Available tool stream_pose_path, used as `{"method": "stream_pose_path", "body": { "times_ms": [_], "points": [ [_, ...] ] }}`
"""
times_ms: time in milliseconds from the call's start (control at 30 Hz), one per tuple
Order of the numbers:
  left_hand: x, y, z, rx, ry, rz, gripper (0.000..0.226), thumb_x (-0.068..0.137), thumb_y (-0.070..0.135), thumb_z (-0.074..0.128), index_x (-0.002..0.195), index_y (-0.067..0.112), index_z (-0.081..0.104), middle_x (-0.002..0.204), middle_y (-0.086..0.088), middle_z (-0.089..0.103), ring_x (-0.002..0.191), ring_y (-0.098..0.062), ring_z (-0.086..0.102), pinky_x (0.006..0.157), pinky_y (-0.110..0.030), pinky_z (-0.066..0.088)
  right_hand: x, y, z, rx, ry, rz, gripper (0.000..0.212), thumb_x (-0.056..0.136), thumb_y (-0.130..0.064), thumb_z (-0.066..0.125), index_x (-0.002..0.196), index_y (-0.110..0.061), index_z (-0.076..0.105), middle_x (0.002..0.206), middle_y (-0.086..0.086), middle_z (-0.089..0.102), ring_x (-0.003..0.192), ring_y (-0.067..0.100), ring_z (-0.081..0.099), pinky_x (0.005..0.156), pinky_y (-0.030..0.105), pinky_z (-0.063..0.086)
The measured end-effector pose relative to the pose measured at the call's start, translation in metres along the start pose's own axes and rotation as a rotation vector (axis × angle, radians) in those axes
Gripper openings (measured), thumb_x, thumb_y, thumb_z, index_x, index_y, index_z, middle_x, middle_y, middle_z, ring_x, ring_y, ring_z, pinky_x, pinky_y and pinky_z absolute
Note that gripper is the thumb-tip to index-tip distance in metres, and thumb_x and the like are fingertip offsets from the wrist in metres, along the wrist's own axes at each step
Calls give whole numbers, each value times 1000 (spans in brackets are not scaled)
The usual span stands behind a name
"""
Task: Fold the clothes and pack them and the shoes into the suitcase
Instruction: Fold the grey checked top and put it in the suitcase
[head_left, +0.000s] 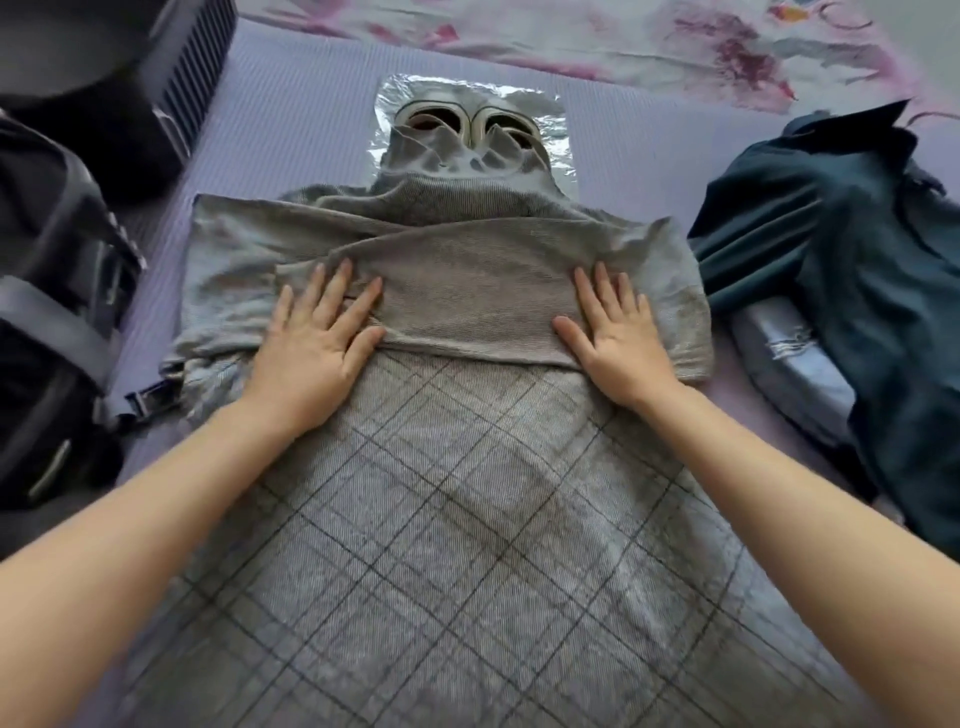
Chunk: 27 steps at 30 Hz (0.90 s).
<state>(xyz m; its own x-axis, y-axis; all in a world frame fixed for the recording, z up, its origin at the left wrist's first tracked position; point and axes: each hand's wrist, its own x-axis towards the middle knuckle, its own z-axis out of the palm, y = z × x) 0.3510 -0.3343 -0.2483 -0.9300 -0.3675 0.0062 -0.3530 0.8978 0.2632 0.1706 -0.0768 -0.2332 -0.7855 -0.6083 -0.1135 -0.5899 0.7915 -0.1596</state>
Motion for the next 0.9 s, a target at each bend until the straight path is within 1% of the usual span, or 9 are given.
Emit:
{"method": "stream_pose_path", "body": {
  "times_ms": [100, 233, 333, 400, 467, 633, 767, 833, 900],
  "points": [
    [1, 0, 1, 40, -62, -37, 55, 99, 45, 20, 149, 34, 1, 157, 3, -13, 144, -16, -16, 115, -38, -12, 4, -1, -2, -37, -48, 22, 68, 95, -60, 20, 151, -31, -6, 159, -1, -12, 146, 19, -14, 116, 36, -10],
    [-3, 11, -14, 5, -121, -74, 56, 100, 44, 23, 150, 30, 4, 157, 1, -14, 144, -17, -16, 115, -41, -12, 0, -14, -14, -40, -136, 92, 69, 97, -57, 23, 151, -29, -9, 158, 1, -19, 145, 24, -16, 117, 41, -10],
    [-40, 23, -29, -225, 36, -128, 58, 97, 29, 44, 149, 22, 20, 159, -6, 3, 146, -20, -3, 118, -41, -2, -20, -52, -28, 150, -64, 119, 67, 99, -46, 33, 152, -28, -4, 158, 0, -20, 146, 24, -14, 117, 44, -6],
    [-87, 27, -35, -406, 194, -168, 52, 91, 14, 55, 141, 15, 39, 154, -9, 24, 145, -23, 14, 118, -39, 9, -39, -90, -35, 227, 23, 7, 62, 100, -41, 38, 152, -27, 8, 160, -2, -9, 146, 20, -4, 117, 41, 1],
    [-136, 21, -36, -487, 276, -224, 46, 86, 5, 62, 130, 10, 52, 146, -12, 39, 138, -27, 30, 115, -37, 18, -52, -130, -39, 309, 19, -71, 56, 100, -37, 40, 151, -23, 20, 160, -3, 4, 145, 19, 6, 117, 38, 9],
    [-211, -9, -32, -560, 371, -381, 47, 78, -1, 69, 123, 6, 56, 128, -12, 50, 119, -28, 48, 103, -19, 25, -58, -222, -37, 315, -90, -193, 48, 100, -34, 42, 144, -15, 38, 155, 5, 25, 140, 23, 21, 113, 37, 22],
    [-219, -15, -39, -688, 344, -563, 49, 79, 12, 72, 124, 9, 53, 115, -6, 56, 112, -26, 49, 99, -33, 36, -48, -277, -36, 317, -110, -139, 45, 99, -29, 41, 141, -12, 40, 143, 9, 42, 128, 26, 42, 100, 38, 39],
    [-215, -14, -43, -793, 353, -613, 47, 77, 14, 75, 120, 13, 56, 96, 0, 61, 101, -27, 55, 92, -39, 44, -39, -297, -32, 290, -106, -72, 44, 98, -28, 41, 139, -11, 42, 140, 9, 45, 124, 28, 47, 93, 39, 42],
    [-210, -15, -42, -781, 320, -624, 43, 74, 18, 78, 112, 15, 58, 80, 7, 59, 91, -27, 58, 84, -40, 47, -30, -314, -24, 238, -109, -17, 41, 97, -27, 42, 134, -10, 45, 134, 12, 50, 119, 31, 51, 89, 38, 44]
  ]
}}
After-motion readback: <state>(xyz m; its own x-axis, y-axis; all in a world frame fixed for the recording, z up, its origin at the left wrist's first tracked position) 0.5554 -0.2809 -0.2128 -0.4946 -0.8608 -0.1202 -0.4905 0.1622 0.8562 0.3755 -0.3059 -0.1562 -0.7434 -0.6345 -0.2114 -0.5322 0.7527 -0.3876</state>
